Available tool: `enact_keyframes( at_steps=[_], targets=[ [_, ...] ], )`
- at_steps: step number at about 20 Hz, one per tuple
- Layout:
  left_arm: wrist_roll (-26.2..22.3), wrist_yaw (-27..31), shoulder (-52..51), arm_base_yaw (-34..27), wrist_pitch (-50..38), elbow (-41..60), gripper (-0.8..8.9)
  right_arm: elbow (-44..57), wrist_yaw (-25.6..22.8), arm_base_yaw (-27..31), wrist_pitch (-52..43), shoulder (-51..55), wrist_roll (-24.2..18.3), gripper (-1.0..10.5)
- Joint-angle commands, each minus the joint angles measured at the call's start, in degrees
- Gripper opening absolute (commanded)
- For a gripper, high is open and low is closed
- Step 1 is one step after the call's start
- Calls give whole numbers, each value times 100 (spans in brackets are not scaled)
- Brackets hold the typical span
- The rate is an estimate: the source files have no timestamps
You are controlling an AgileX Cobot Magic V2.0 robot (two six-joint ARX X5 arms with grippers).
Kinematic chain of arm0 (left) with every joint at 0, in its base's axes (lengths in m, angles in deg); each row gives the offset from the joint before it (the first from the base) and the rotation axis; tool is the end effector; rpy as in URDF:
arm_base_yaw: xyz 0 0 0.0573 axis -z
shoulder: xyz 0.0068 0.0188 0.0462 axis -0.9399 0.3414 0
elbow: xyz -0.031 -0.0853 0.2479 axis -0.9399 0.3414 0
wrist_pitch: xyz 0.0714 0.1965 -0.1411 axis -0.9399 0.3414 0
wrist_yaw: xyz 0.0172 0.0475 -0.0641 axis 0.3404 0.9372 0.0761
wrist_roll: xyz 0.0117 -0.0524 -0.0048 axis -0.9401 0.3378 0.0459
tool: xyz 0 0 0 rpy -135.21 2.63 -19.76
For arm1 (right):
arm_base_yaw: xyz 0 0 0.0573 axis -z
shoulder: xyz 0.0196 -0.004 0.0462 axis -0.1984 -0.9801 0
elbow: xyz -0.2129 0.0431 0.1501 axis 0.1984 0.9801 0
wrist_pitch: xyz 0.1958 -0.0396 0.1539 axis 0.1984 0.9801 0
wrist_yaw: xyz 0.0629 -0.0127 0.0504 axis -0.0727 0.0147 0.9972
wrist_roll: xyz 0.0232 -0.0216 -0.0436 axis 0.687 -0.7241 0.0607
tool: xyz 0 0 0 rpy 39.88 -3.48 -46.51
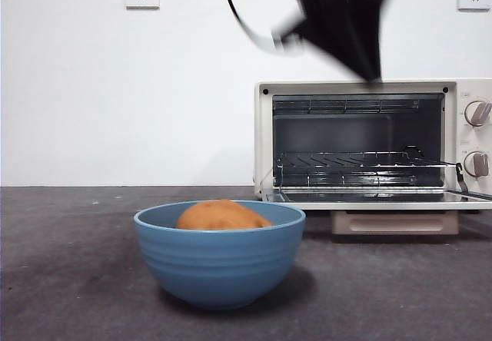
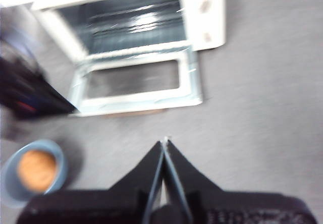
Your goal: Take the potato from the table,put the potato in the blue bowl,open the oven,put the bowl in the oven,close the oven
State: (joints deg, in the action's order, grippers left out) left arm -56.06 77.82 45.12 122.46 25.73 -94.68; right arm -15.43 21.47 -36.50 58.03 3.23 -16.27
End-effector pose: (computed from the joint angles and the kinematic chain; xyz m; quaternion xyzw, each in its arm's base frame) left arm 0.2525 -0.3358 0.3255 0.2290 0.4523 -0.4680 0.7238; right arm 0.0147 -0.0005 0.3957 0.0763 0.2975 0.0419 0.9507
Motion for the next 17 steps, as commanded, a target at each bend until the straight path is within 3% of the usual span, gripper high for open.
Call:
enact_keyframes(
  at_steps=[1,5,8,11,14,17],
  targets=[
    [-122,549,-708,125,566,7,-6,-4,240,-7,103,-140,-39,-11],
    [57,916,-1921,190,901,7,-6,-4,634,-7,-9,-590,-72,-11],
    [247,1040,-2588,190,1196,26,-6,-4,1482,-7,-367,-1073,-527,-11],
    [535,1228,-3250,210,1193,363,-6,-4,2365,-9,-852,-1648,-647,-11],
    [1014,1792,-4089,411,1193,1471,-6,-4,2800,-31,-1132,-2194,-649,1],
    [1596,2258,-5049,636,1108,2955,-6,-4,2802,-579,-1589,-2885,-479,3]
  ],
)
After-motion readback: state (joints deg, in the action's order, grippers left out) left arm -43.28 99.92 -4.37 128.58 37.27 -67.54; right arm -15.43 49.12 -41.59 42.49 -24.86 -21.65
